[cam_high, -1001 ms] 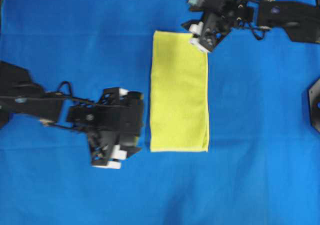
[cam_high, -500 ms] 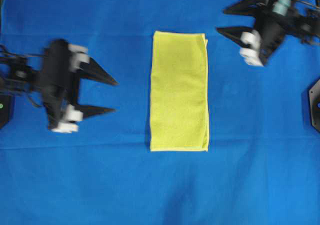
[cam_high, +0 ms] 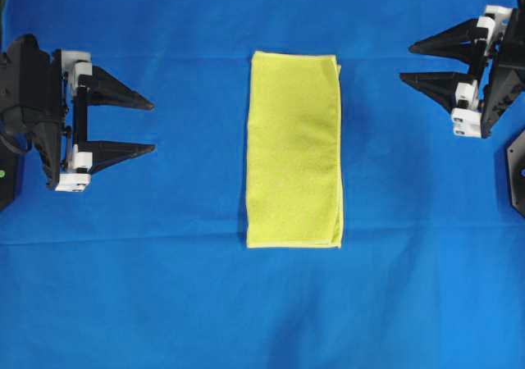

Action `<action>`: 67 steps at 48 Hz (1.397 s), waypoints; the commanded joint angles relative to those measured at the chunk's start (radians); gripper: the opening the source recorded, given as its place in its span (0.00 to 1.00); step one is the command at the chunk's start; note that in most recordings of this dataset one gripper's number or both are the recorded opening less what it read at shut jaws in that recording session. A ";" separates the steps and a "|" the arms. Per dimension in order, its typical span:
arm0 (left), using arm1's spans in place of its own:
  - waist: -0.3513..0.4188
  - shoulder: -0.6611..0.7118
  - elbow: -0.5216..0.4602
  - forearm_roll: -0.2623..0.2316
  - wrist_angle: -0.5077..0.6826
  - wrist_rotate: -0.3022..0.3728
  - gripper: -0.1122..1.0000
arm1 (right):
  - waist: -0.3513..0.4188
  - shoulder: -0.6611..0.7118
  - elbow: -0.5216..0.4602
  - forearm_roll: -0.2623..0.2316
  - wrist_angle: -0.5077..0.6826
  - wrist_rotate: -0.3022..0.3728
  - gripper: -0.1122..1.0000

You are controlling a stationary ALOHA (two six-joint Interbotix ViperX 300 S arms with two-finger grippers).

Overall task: Fold the yellow towel.
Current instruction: 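Move both grippers to the strip's top corners and grasp them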

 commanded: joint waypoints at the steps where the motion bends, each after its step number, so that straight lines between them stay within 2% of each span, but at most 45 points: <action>1: 0.003 -0.003 -0.011 0.003 -0.011 0.002 0.71 | 0.000 -0.002 -0.012 0.003 -0.012 -0.002 0.63; 13: 0.011 0.012 -0.023 0.002 -0.023 0.005 0.71 | 0.000 0.011 -0.021 0.014 -0.003 -0.002 0.63; 19: 0.040 0.069 -0.049 0.002 -0.060 0.011 0.71 | -0.012 0.087 -0.069 0.015 0.002 -0.003 0.63; 32: 0.155 0.345 -0.199 0.003 -0.087 0.051 0.71 | -0.100 0.367 -0.204 0.003 0.086 -0.017 0.63; 46: 0.258 0.653 -0.387 0.003 -0.092 0.055 0.71 | -0.106 0.641 -0.350 -0.028 0.138 -0.017 0.63; 56: 0.314 0.827 -0.488 0.002 -0.106 0.055 0.71 | -0.112 0.778 -0.396 -0.028 0.124 -0.017 0.63; 67: 0.357 0.959 -0.552 0.002 -0.123 0.055 0.71 | -0.126 0.853 -0.402 -0.023 0.124 -0.008 0.63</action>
